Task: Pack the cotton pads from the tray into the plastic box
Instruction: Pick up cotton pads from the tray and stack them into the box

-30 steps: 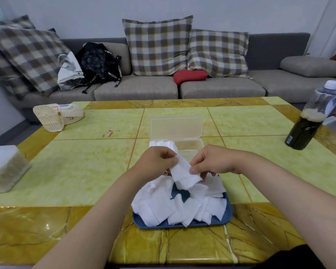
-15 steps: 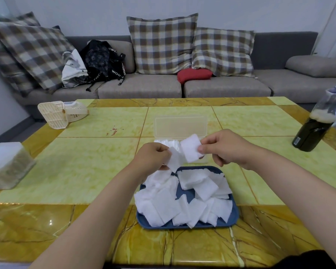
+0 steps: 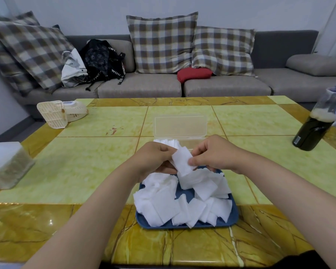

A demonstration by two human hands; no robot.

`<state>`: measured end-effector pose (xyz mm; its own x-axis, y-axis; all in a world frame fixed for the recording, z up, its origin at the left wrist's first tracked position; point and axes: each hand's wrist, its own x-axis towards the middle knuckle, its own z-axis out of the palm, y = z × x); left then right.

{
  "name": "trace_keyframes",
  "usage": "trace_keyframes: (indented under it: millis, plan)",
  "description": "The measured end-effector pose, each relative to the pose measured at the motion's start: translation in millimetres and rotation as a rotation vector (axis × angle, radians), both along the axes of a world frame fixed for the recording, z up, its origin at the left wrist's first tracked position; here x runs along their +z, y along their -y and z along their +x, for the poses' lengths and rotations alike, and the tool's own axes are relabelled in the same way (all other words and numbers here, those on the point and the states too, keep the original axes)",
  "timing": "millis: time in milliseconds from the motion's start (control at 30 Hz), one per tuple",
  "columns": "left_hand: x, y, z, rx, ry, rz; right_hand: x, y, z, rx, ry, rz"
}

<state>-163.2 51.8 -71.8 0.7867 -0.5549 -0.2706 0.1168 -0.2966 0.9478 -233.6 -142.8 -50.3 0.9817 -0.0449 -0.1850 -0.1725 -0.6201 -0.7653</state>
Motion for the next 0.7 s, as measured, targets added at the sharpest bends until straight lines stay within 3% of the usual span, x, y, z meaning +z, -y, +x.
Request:
trace_keyframes:
  millis: [167,333,467,633,700]
  plan:
    - [6.8,1.8,-3.4,-0.023,-0.064,-0.019,-0.1,-2.6,1.3,-0.01,0.002,-0.049]
    - [6.5,-1.4,-3.0,-0.058,0.047,0.033,-4.0,-6.1,6.5,-0.03,0.052,-0.032]
    - [6.6,-0.6,-1.9,-0.03,0.096,0.031,-6.6,-6.8,6.3,0.032,-0.012,0.071]
    - [-0.6,4.0,1.8,0.112,-0.107,-0.093,-9.7,-0.8,11.8,-0.101,-0.02,0.174]
    - [-5.0,4.3,2.2,0.096,-0.166,-0.073,-6.8,2.0,10.2,-0.04,-0.007,0.121]
